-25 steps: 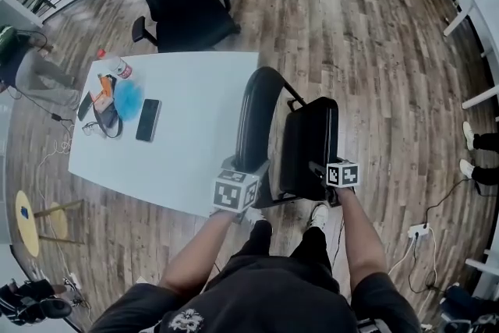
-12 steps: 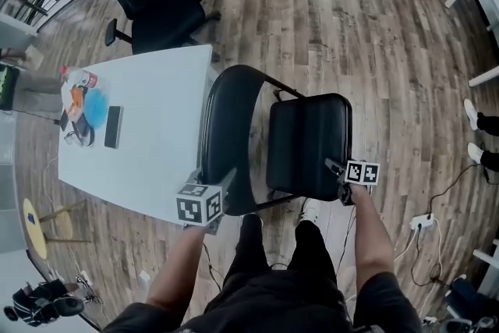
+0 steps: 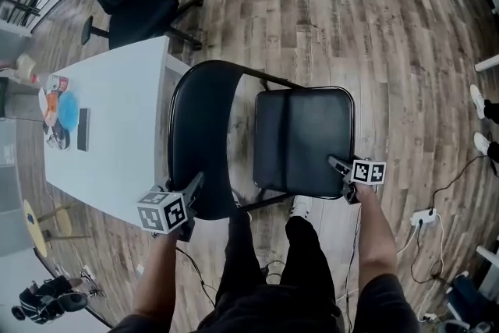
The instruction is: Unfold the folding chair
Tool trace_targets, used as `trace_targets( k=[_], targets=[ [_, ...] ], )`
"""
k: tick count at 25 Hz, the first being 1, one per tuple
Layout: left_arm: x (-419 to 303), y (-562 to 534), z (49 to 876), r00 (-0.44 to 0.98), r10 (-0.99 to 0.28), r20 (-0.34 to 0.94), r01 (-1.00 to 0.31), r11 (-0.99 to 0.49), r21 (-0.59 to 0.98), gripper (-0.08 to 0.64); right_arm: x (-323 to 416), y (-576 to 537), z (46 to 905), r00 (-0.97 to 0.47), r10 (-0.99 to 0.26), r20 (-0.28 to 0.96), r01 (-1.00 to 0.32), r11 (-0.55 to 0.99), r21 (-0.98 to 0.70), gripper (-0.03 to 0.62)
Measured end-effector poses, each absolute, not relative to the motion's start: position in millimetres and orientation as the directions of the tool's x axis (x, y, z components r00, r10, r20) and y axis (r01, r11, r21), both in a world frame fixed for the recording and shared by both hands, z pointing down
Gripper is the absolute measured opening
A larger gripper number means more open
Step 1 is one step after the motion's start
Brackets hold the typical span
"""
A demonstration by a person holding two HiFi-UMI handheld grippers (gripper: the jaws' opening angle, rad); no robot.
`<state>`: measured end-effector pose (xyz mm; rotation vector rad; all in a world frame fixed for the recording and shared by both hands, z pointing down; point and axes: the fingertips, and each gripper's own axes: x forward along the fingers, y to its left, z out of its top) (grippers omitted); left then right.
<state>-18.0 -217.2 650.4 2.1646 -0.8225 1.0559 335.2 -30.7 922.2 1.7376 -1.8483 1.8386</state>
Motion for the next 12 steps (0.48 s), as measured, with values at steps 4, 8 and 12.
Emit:
trace_targets(
  k=[4, 8, 12],
  targets=[
    [-12, -220, 678, 0.531, -0.254, 0.809, -0.726, -0.629, 0.278, 0.161, 361, -20, 953, -0.410, -0.657, 0.632, -0.635, -0.292, -0.715, 0.374],
    [-14, -222, 705, 0.556, -0.243, 0.795, -0.717, -0.624, 0.312, 0.160, 372, -13, 980, -0.436, -0.672, 0.599, -0.602, -0.277, -0.749, 0.374],
    [-2, -217, 710, 0.579, -0.233, 0.781, -0.705, -0.625, 0.336, 0.153, 383, -7, 991, -0.465, -0.695, 0.548, -0.560, -0.249, -0.790, 0.374]
  ],
)
